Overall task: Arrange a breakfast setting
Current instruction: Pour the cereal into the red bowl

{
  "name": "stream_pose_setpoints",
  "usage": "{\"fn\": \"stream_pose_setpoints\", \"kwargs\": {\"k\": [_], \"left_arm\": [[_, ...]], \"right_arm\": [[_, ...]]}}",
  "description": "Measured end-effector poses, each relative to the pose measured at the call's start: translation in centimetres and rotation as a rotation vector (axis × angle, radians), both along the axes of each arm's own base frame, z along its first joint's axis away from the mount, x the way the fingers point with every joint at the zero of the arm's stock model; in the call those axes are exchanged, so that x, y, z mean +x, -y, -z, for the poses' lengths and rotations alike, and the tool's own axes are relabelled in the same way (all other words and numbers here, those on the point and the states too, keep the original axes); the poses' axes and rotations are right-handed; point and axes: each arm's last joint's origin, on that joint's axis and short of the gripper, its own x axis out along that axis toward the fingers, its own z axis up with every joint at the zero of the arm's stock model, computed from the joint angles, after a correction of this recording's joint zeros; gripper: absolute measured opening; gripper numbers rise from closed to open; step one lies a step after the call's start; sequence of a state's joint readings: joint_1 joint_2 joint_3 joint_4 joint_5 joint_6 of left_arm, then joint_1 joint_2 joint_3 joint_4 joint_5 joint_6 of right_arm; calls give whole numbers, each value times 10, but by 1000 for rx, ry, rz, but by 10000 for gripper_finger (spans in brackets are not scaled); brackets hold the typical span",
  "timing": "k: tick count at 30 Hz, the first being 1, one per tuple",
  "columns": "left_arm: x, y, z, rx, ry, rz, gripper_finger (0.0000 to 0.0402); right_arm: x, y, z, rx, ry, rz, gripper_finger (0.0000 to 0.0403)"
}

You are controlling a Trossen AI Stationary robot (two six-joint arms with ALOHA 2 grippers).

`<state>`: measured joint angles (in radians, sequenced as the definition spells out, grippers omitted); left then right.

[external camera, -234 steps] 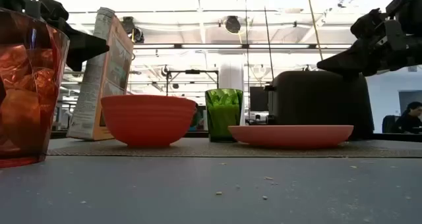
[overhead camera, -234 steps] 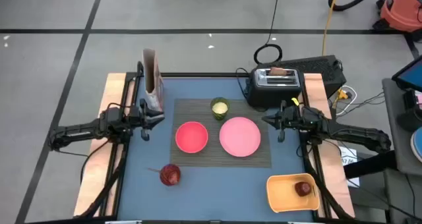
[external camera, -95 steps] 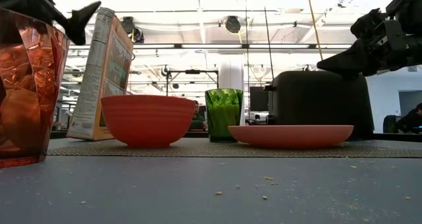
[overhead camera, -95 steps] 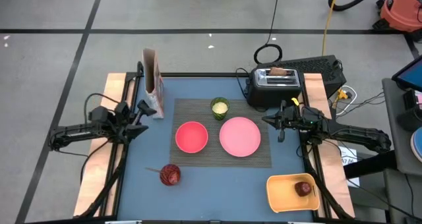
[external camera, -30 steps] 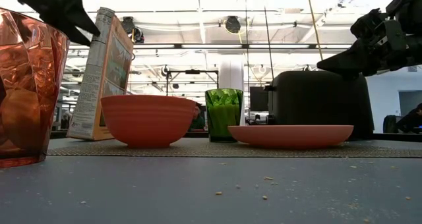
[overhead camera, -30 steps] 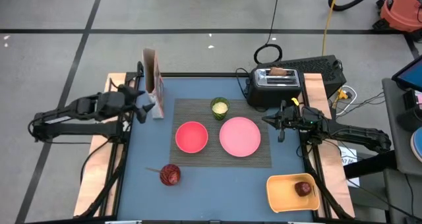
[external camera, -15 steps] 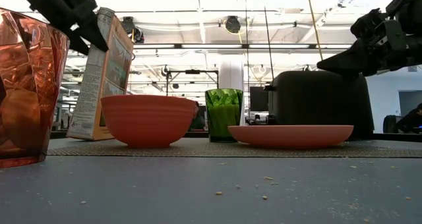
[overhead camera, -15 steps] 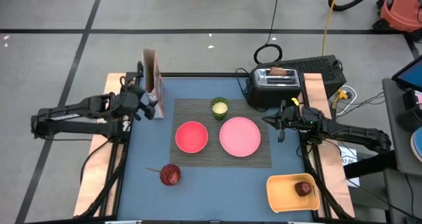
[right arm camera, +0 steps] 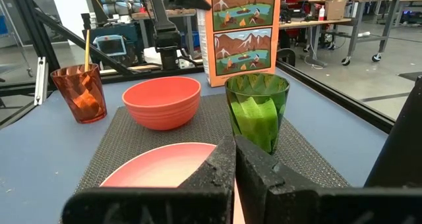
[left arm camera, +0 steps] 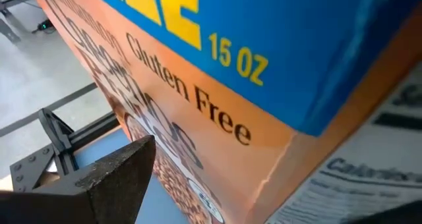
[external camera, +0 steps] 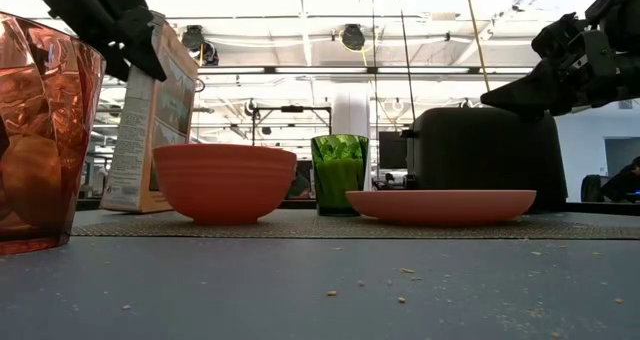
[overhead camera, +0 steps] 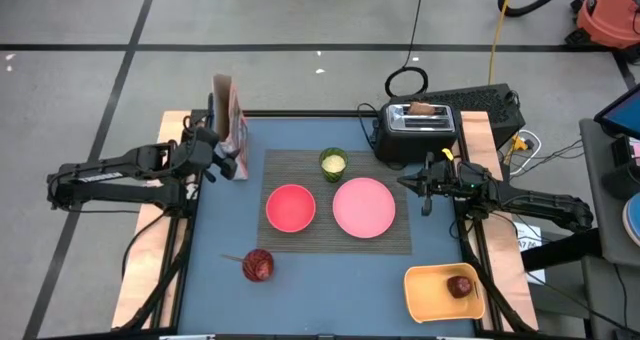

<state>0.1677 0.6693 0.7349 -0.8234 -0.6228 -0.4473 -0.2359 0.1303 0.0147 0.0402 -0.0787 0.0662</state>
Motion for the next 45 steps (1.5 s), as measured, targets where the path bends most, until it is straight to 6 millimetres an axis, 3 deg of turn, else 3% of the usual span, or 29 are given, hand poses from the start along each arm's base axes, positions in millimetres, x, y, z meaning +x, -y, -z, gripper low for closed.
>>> {"fn": "stream_pose_setpoints", "kwargs": {"k": [16,34,45], "left_arm": [[1,0,-1,14,0,3,370],[1,0,-1,18,-3,1,129],[1,0,-1,20,-1,0,45]], "right_arm": [[0,0,0,0,0,0,0],[0,0,0,0,0,0,0],[0,0,0,0,0,0,0]]}}
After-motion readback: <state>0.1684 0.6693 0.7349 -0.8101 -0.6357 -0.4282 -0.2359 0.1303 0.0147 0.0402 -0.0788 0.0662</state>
